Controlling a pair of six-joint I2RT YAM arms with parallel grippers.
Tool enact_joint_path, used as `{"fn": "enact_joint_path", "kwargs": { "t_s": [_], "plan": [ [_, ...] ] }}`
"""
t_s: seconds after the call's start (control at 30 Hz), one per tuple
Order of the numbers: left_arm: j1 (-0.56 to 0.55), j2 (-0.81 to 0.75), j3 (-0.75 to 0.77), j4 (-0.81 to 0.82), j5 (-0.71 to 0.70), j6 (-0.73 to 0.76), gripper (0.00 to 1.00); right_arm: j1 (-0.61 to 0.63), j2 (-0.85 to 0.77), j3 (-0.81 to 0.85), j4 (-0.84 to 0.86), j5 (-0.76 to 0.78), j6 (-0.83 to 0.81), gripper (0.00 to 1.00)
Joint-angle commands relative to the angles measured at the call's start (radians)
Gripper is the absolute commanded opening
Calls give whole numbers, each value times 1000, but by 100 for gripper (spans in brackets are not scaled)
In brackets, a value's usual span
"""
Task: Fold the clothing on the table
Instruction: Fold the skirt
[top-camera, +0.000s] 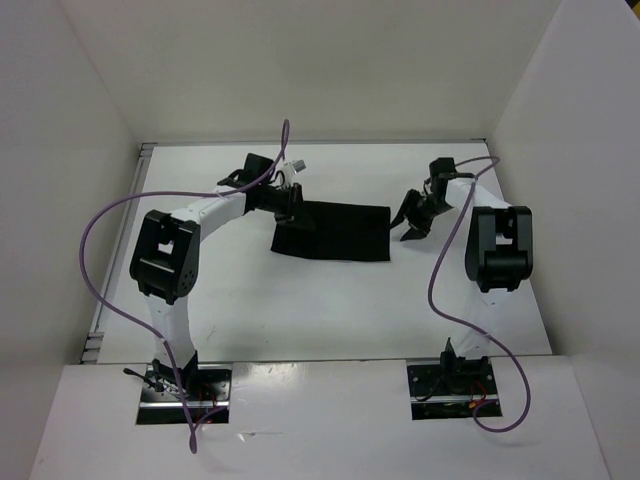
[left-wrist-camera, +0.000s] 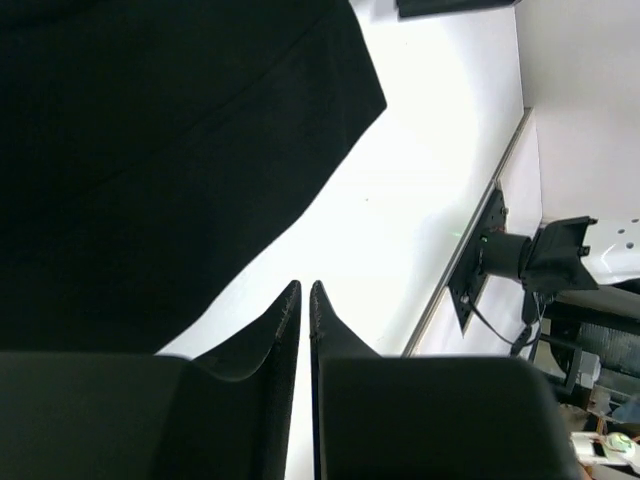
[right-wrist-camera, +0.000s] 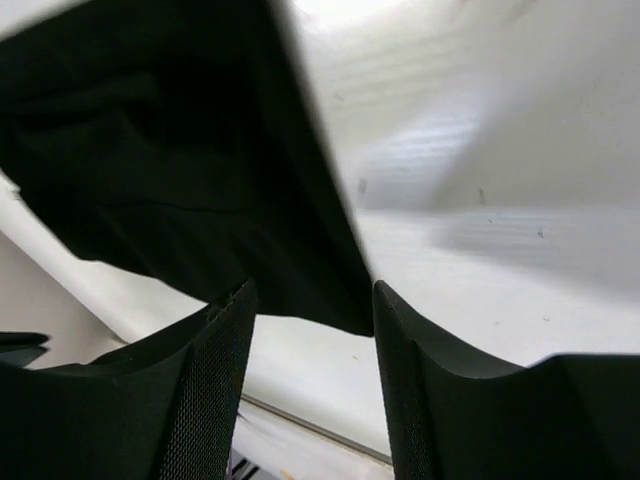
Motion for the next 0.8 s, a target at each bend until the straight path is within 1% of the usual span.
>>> {"fn": "enact_joint_path", "kwargs": {
  "t_s": [0.0,0.03,0.37,0.43,0.53,0.57,0.67,0.7,0.77],
  "plan": [
    [8,8,23,-2,32,12,13,7,0,-46,42,2,-27,56],
    [8,8,14,-2,32,12,13,7,0,-46,56,2,-27,59],
    [8,-2,-5,-2,23,12,11,37,105,-76,145,-50,-7,59],
    [8,-2,-14,7,23,12,11,49,121,-76,156,-50,2,57],
    [8,-2,-14,7,23,3,11,69,148,-66,156,-50,11,44],
    [8,-2,-14,7,23,3,11,78,161,-66,156,-50,11,31],
    [-15,17,-3,7,23,3,11,87,170,-66,165,-64,11,16],
    [-15,41,7,7,23,3,11,87,170,-77,165,-64,11,0],
    [-49,67,43,-24,5,23,11,96,158,-88,174,-52,22,0]
  ]
}}
